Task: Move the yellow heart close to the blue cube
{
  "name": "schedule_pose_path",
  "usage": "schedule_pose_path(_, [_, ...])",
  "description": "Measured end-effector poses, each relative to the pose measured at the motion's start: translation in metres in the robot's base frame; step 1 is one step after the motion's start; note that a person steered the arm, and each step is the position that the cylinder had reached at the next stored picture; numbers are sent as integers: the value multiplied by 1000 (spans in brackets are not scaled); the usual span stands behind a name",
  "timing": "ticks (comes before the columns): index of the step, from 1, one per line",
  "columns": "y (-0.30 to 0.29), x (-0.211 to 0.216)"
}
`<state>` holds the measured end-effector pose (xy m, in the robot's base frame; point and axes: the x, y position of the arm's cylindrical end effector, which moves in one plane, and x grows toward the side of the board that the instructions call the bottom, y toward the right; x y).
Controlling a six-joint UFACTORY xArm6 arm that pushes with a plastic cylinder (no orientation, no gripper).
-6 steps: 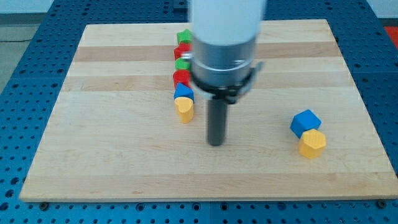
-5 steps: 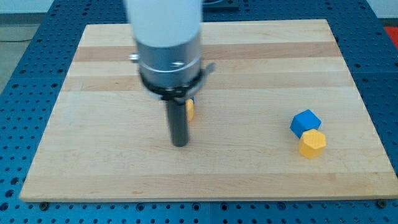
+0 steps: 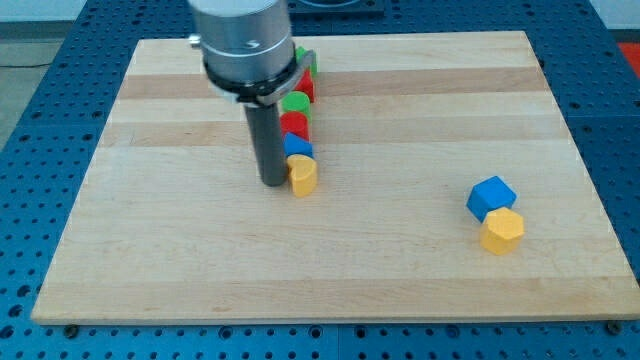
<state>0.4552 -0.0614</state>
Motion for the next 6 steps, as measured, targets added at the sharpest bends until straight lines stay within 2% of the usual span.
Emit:
schedule_pose_path(2, [95, -3])
schedule_pose_path(4, [96, 27])
schedule_pose_path(6, [65, 74])
